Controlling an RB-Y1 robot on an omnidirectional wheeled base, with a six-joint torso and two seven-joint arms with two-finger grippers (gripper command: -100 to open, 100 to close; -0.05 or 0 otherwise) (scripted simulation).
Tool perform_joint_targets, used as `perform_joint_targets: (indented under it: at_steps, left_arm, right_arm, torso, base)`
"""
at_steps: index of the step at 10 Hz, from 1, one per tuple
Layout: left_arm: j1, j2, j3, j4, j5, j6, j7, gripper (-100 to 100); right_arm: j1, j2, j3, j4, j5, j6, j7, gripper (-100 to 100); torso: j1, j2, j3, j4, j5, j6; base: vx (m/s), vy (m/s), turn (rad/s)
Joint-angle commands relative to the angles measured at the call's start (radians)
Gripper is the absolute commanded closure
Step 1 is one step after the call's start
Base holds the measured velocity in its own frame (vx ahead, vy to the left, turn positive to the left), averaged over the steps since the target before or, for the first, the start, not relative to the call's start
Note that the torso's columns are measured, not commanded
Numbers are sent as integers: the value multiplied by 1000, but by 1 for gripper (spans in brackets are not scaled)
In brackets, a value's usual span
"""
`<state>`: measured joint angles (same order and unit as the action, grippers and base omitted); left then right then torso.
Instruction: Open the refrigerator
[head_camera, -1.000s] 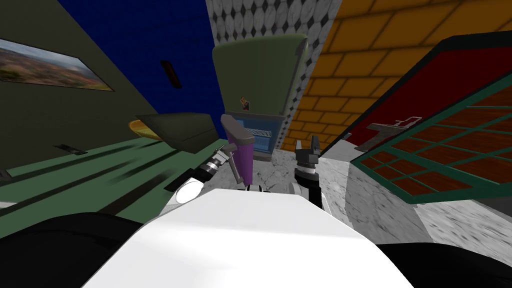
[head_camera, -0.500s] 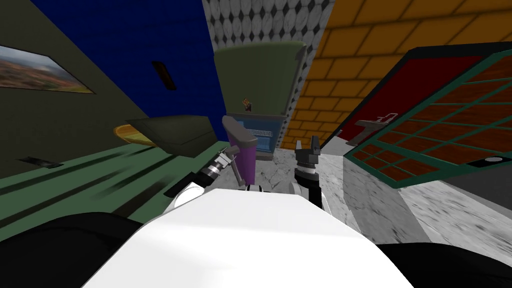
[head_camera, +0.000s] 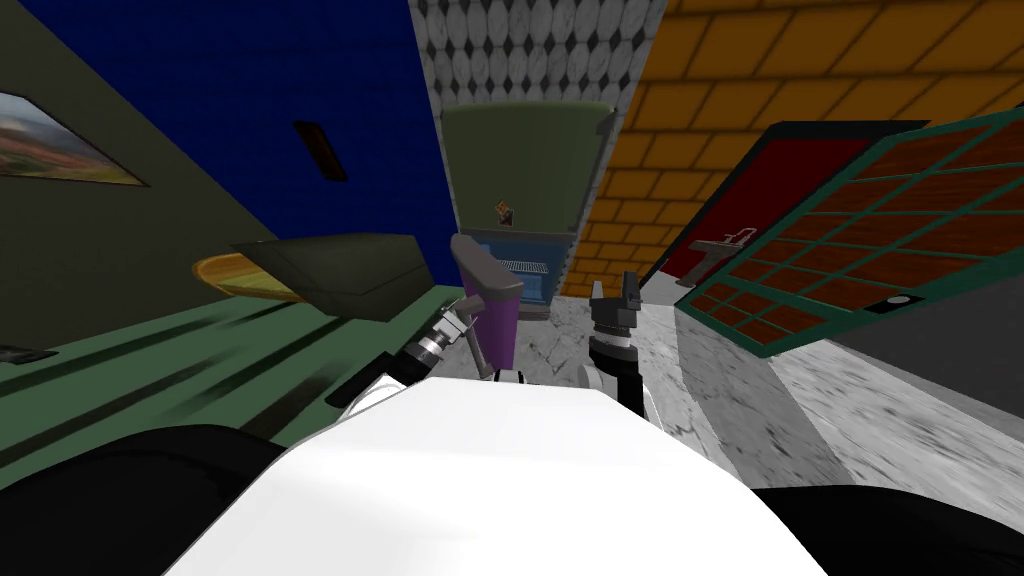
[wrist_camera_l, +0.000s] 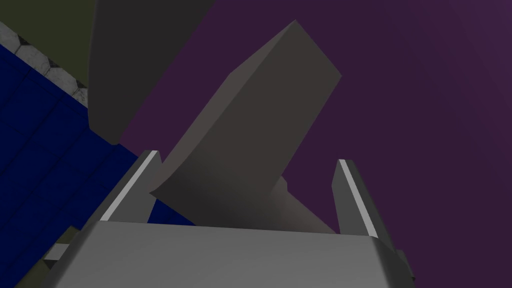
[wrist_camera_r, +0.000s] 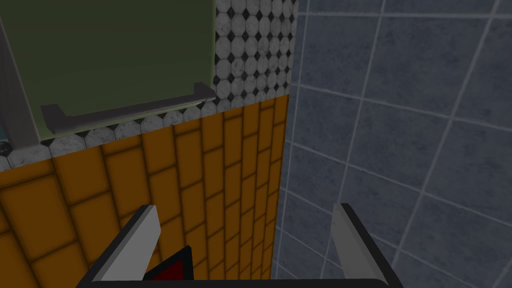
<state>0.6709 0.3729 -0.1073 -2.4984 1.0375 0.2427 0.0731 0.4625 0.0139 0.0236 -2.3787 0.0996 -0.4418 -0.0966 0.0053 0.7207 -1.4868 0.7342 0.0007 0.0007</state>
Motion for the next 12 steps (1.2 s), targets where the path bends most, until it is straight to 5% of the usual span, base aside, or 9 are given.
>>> perform_joint_targets:
  at_steps: [1, 4, 5, 7, 12]
  left_arm:
    - [26, 12, -30, -17, -8, -31, -20, 100]
    - [81, 36, -100, -54, -18, -72, -50, 100]
    - [52, 41, -50, -53, 5, -45, -25, -100]
    - [24, 62, 8, -68, 44, 2, 10, -100]
    - [-16, 92, 103, -89, 102, 74, 63, -100]
  right_arm:
    - [0, 0, 0, 0, 0, 0, 0, 0]
    - [0, 0, 0, 0, 0, 0, 0, 0]
    - [0, 0, 0, 0, 0, 0, 0, 0]
    - [0, 1, 0, 0, 0, 0, 0, 0]
    - [0, 0, 0, 0, 0, 0, 0, 0]
  torso:
    - [0, 3, 2, 0, 0, 1]
    - [-2, 4, 9, 2, 0, -1]
    - [-2, 6, 16, 4, -1, -1]
    - [-13, 8, 11, 6, -4, -7]
    - [1, 15, 8, 8, -1, -2]
  base:
    - [-80, 291, -115]
    - [-92, 276, -162]
    - [-66, 108, 24]
    - [13, -99, 168]
    - [13, -58, 73]
